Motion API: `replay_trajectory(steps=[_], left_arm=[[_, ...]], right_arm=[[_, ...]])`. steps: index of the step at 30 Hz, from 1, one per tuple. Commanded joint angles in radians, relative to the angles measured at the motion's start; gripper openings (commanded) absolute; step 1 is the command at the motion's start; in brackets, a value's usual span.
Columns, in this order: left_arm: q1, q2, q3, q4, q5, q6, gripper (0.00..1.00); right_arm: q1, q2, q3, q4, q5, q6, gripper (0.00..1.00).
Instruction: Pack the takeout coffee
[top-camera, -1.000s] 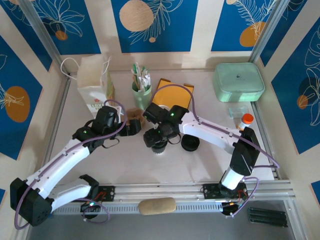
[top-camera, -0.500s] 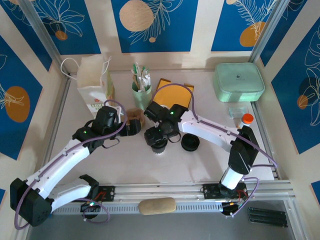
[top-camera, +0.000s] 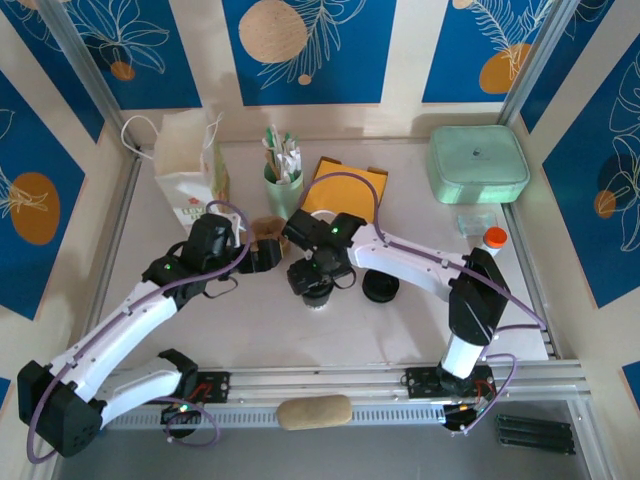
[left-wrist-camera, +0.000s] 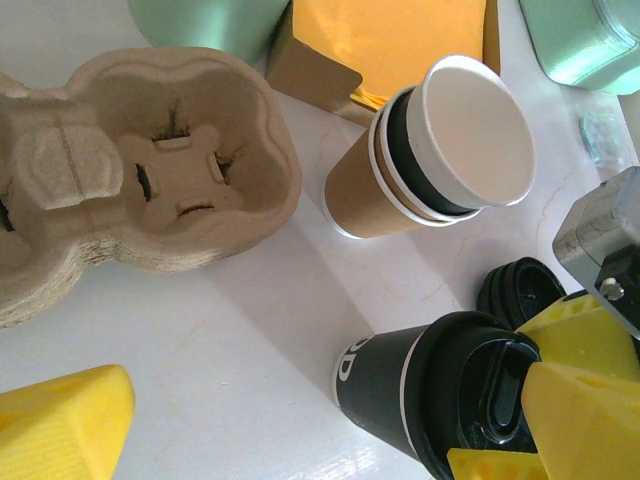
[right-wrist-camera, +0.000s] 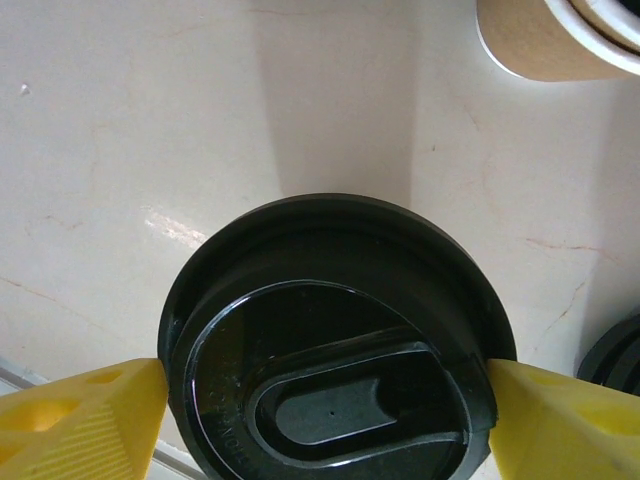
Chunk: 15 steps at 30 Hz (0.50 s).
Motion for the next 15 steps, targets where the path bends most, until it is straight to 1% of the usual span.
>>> replay_trajectory(steps=[1,8,12,15], left_arm=[[0.009,-0.011,-0.011,0.011,0.014,-0.017,0.99],[0.009,-0.011,-0.008,0.015,0.017,-0.021,0.99],[0.009,-0.011,-0.008,0.015,0.017,-0.024,0.99],[0.009,-0.013,-0.009,0.013,0.015,-0.024,0.99]], right_arm=[[0.022,0.037,-0.022,-0.019,0.002,-0.009,0.82],[0.036,0.047,-0.019,-0.024,0.022,-0.011,0.84],[0.037,0.042,-0.019,-0.023,0.024,-0.013,0.82],[0.037,0.031,-0.019,-0.018,0.029,-0.012,0.78]])
